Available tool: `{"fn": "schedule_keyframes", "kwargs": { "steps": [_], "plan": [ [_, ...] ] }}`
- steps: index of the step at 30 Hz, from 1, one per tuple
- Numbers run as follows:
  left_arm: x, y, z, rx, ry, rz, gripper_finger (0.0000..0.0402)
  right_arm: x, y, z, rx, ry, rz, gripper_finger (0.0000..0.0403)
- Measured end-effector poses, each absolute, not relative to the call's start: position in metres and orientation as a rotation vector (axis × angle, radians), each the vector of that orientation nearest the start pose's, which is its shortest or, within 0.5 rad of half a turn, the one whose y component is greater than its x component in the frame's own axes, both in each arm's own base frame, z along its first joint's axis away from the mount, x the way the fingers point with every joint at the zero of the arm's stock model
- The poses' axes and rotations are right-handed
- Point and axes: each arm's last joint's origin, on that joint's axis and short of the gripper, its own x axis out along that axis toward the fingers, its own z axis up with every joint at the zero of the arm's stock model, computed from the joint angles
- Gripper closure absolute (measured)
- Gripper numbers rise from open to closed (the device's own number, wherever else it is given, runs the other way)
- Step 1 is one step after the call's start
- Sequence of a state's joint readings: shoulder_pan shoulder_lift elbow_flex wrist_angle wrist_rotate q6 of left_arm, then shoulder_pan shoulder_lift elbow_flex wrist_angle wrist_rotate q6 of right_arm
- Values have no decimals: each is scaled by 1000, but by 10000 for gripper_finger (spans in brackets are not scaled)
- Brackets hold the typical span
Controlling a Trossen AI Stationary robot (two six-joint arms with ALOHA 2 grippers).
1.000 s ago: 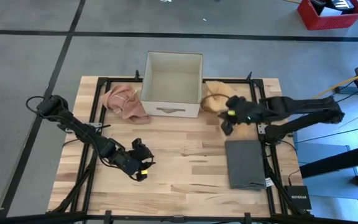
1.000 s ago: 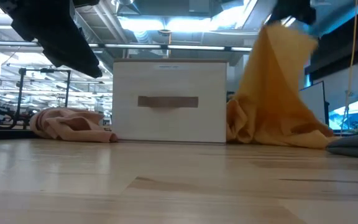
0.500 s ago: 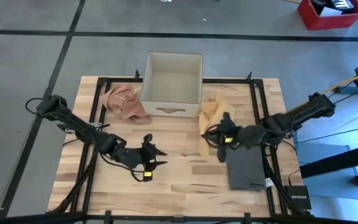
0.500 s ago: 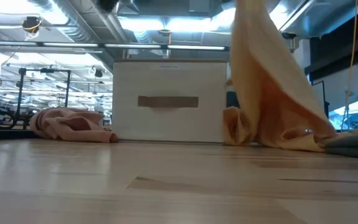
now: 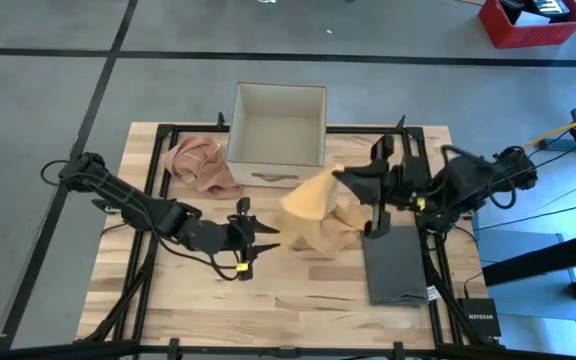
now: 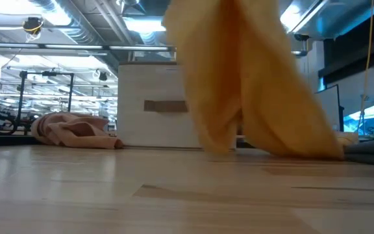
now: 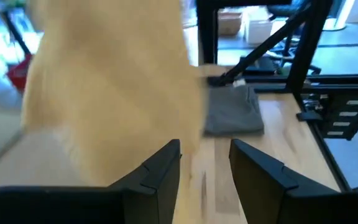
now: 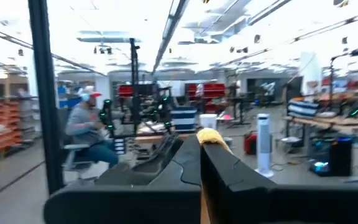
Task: Fold towel
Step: Fold the yellow towel
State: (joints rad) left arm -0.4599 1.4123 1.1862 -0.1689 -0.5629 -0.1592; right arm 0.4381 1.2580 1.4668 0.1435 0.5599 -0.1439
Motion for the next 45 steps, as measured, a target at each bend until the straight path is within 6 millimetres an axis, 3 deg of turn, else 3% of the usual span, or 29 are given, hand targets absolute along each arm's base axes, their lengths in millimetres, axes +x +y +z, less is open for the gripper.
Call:
{"fn": "schedule_keyframes", "kwargs": {
  "steps": [5, 11, 17, 23, 31, 38, 41, 45],
  "plan": [
    [287, -126, 314, -31, 471, 171, 270, 237, 89, 511, -29, -320, -220, 402],
    [295, -132, 295, -79, 538, 201, 270, 253, 75, 521, -43, -370, -263, 402],
    [301, -140, 270, -12, 643, 210, 270, 269, 75, 507, -107, -258, -247, 402],
    [300, -144, 269, 29, 646, 197, 270, 272, 76, 486, -140, -44, -284, 402],
    [278, -133, 296, 113, 585, 266, 270, 261, 110, 462, -185, 164, -98, 402],
    [291, -108, 296, 64, 638, 201, 270, 247, 151, 454, -87, 216, 309, 402],
    [296, -114, 289, 55, 674, 75, 270, 242, 174, 439, -78, 328, 405, 402],
    [303, -129, 286, 66, 643, -73, 270, 240, 198, 412, -109, 475, 338, 402]
  ]
}}
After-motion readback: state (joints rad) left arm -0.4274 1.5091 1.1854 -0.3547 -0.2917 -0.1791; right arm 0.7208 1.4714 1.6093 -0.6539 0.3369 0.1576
